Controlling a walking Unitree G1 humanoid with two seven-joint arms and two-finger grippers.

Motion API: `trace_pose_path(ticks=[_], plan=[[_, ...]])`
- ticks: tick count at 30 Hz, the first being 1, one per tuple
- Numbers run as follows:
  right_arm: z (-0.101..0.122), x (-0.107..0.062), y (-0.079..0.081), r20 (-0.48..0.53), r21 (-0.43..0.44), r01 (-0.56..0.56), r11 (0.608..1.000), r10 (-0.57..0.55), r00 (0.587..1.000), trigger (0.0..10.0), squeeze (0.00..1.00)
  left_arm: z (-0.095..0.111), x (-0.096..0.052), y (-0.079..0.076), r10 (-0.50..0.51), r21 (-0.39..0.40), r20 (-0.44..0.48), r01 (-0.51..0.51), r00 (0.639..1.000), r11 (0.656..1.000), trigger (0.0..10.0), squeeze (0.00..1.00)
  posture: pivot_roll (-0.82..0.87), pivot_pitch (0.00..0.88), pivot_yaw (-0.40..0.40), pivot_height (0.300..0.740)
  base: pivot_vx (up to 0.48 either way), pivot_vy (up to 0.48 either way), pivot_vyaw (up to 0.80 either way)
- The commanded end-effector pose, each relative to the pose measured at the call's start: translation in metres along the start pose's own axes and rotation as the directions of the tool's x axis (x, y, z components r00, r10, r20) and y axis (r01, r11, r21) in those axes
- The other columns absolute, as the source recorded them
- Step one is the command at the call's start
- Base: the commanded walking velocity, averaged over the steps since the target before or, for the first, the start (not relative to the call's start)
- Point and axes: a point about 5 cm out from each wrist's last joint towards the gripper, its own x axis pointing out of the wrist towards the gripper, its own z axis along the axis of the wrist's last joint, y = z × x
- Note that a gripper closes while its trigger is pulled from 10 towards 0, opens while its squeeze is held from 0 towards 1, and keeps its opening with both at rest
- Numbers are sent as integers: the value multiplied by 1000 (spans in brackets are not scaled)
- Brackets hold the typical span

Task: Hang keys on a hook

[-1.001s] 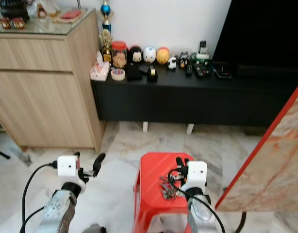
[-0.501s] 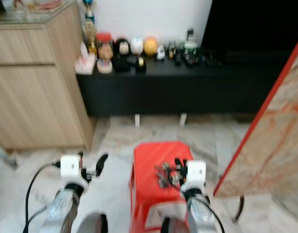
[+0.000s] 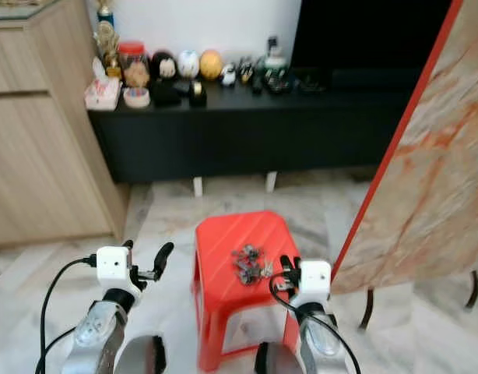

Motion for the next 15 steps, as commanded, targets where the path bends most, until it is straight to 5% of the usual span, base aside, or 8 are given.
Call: trace_pose_path(ticks=[1, 6, 15], plan=[[6, 3, 2, 27, -12, -17, 1000, 18, 999, 10000, 0, 2, 3, -3, -19, 4, 2, 19, 1000, 1000, 10000, 0, -8, 23, -69, 601, 0, 0, 800], [5, 2, 3, 23, -7, -20, 1000, 20, 1000, 10000, 0, 2, 2, -3, -22, 1, 0, 22, 1000, 1000, 10000, 0, -8, 24, -68, 601, 0, 0, 741], [2, 1, 1, 10, -3, -14, 1000, 14, 1000, 10000, 0, 2, 2, -4, -32, -12, -3, 32, 999, 999, 10000, 0, -8, 24, -71, 601, 0, 0, 0]])
